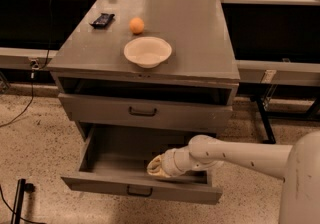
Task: Open middle drawer
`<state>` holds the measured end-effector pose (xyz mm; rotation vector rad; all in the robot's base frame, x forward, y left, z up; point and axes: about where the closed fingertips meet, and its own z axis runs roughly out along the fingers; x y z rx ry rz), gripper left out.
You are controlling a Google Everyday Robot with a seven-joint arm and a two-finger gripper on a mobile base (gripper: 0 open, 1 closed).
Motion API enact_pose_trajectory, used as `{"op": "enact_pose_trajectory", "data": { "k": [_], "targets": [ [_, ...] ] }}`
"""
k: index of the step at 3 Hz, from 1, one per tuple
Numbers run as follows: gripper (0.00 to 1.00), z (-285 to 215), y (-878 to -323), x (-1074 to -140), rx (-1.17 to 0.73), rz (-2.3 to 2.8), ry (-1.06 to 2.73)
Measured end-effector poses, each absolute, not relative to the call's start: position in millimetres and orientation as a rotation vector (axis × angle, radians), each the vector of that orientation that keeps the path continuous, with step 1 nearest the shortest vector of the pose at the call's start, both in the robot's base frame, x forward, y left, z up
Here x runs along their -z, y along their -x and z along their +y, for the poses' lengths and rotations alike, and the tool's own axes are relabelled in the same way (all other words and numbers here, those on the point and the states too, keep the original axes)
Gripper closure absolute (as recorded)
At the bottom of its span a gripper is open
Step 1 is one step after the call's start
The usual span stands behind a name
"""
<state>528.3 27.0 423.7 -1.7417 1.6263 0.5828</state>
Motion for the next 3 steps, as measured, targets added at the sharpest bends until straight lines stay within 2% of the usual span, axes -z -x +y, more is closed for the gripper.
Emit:
{"op": "enact_pose_trajectory", "data": {
  "k": [3],
  "targets": [
    [1.0,18.4,-544.4,-409.8,-0.5,1.657,1.744]
  ]
}}
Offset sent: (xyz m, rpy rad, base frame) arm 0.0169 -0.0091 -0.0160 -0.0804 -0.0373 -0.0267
